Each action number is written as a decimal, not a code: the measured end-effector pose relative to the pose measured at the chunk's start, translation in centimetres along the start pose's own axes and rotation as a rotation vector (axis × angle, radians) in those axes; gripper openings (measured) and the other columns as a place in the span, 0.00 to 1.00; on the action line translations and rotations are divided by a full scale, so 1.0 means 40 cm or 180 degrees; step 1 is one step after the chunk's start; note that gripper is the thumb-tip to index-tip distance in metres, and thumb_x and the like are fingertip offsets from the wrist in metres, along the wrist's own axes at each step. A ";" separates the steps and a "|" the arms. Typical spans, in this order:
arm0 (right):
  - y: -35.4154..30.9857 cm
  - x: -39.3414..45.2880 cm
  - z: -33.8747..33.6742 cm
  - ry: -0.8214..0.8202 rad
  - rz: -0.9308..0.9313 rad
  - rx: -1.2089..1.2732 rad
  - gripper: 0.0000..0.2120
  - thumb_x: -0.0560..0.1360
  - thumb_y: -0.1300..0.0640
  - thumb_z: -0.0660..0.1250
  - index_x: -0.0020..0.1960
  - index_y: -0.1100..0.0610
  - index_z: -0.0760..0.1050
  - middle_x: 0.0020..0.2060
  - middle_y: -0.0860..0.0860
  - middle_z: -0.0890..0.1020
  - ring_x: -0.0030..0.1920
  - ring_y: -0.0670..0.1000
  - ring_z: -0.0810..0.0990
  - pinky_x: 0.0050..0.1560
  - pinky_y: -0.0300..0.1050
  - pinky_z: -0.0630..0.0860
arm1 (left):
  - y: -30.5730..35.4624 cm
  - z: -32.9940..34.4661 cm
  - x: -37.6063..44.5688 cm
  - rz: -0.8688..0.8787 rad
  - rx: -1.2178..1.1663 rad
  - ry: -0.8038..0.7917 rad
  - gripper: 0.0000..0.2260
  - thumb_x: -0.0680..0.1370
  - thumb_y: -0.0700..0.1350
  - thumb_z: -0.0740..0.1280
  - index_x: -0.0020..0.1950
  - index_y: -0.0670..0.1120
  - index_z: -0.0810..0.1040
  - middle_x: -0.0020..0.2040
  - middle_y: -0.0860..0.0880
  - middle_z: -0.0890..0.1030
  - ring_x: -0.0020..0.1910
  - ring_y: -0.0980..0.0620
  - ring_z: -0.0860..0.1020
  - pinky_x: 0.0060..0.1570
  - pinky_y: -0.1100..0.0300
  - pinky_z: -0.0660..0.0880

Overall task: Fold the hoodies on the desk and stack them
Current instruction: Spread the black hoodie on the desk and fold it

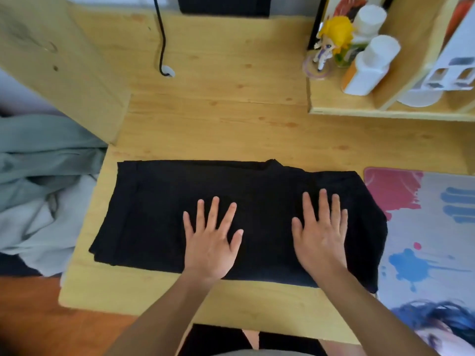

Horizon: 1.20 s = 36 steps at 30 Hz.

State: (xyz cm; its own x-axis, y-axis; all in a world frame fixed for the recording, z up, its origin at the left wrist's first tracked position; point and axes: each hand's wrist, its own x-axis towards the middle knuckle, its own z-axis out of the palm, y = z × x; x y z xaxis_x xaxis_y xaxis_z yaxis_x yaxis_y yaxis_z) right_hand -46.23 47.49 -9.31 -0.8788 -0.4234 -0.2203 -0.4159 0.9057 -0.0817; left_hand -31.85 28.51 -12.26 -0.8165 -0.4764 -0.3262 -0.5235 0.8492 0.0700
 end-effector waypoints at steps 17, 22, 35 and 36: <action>-0.168 -0.122 0.075 -0.0277 -0.0209 -0.0444 0.27 0.83 0.49 0.52 0.80 0.54 0.59 0.79 0.58 0.60 0.78 0.65 0.55 0.76 0.67 0.56 | -0.504 0.029 -0.243 -0.1368 -0.0940 0.0764 0.27 0.83 0.53 0.63 0.79 0.42 0.66 0.76 0.38 0.68 0.76 0.36 0.64 0.74 0.41 0.62; -0.334 -0.242 0.055 -0.0302 -0.0542 0.0086 0.29 0.83 0.45 0.54 0.82 0.50 0.52 0.81 0.55 0.52 0.81 0.59 0.48 0.79 0.58 0.50 | -0.574 -0.002 -0.237 -0.1782 -0.2113 0.0726 0.16 0.81 0.48 0.69 0.63 0.39 0.79 0.60 0.41 0.77 0.63 0.40 0.72 0.66 0.45 0.70; -0.344 -0.286 0.039 -0.1090 -0.0427 -0.0564 0.43 0.78 0.57 0.57 0.78 0.46 0.28 0.81 0.53 0.36 0.80 0.59 0.36 0.80 0.60 0.42 | -0.706 -0.050 -0.197 -0.1994 -0.3083 0.0139 0.07 0.80 0.43 0.69 0.44 0.43 0.77 0.41 0.43 0.82 0.46 0.37 0.81 0.47 0.46 0.77; -0.349 -0.278 0.029 -0.1190 -0.0359 -0.0456 0.41 0.79 0.53 0.57 0.80 0.46 0.32 0.81 0.53 0.38 0.80 0.58 0.36 0.80 0.59 0.42 | -0.698 -0.060 -0.194 -0.1856 -0.2682 0.0203 0.04 0.80 0.42 0.68 0.46 0.43 0.78 0.45 0.43 0.82 0.48 0.37 0.80 0.50 0.43 0.78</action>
State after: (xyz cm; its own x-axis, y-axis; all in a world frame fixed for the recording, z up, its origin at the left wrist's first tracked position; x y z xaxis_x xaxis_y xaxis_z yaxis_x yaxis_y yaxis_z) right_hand -30.37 39.59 -6.84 -0.6913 -0.4596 -0.5575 -0.5562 0.8310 0.0046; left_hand -11.48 7.94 -9.44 -0.3789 -0.7958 -0.4723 -0.8238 0.0575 0.5639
